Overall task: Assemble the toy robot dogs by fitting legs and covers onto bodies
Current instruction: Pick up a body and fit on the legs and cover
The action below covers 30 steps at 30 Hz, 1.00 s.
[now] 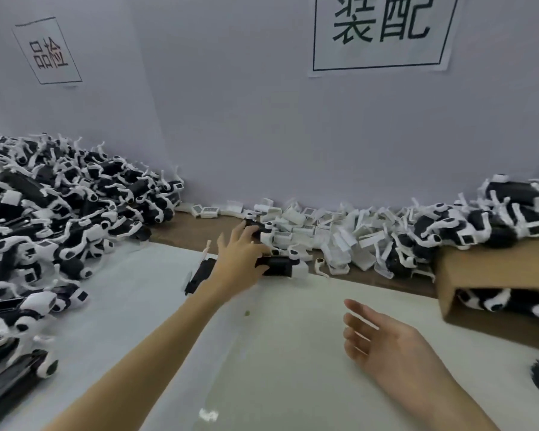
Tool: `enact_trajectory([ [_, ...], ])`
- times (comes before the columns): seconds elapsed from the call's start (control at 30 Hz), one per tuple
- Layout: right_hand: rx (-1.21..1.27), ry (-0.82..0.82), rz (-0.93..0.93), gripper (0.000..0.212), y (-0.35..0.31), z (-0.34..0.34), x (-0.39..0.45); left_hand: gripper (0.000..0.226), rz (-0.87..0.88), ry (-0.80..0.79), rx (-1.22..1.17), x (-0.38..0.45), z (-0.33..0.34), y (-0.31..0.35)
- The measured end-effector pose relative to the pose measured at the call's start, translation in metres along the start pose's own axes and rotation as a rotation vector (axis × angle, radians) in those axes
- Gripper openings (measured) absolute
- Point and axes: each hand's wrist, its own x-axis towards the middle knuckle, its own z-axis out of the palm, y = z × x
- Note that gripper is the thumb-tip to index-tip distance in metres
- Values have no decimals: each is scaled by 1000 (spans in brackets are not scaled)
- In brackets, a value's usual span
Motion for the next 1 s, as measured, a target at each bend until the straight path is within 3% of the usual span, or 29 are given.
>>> enact_trajectory([
  [0.2, 43, 111, -67, 33, -4, -9, -11, 25, 162, 299, -119, -25, 16, 49],
  [0.33, -77, 242, -205, 30, -11, -9, -15, 27, 226, 317, -353, -37, 14, 93],
  [0.5, -200, 337, -268, 60, -19, -12, -31, 28, 396, 366, -399, -59, 19, 140],
  [0.67, -225, 326, -300, 38, -19, -27, -39, 28, 535, 449, -356, -74, 31, 151],
  [0.77, -183, 254, -341, 35, -20, -28, -40, 58, 385, 400, -575, -77, 31, 151],
  [0.87, -166, 184, -375, 40, -22, -27, -39, 94, 26, 131, -1018, -80, 24, 152],
  [0.93, -200, 176, -379, 42, -20, -27, -38, 99, -196, -107, -1287, -80, 22, 152],
  [1.0, -235, 179, -386, 51, -17, -27, -37, 83, -242, -234, -1445, -77, 25, 150],
])
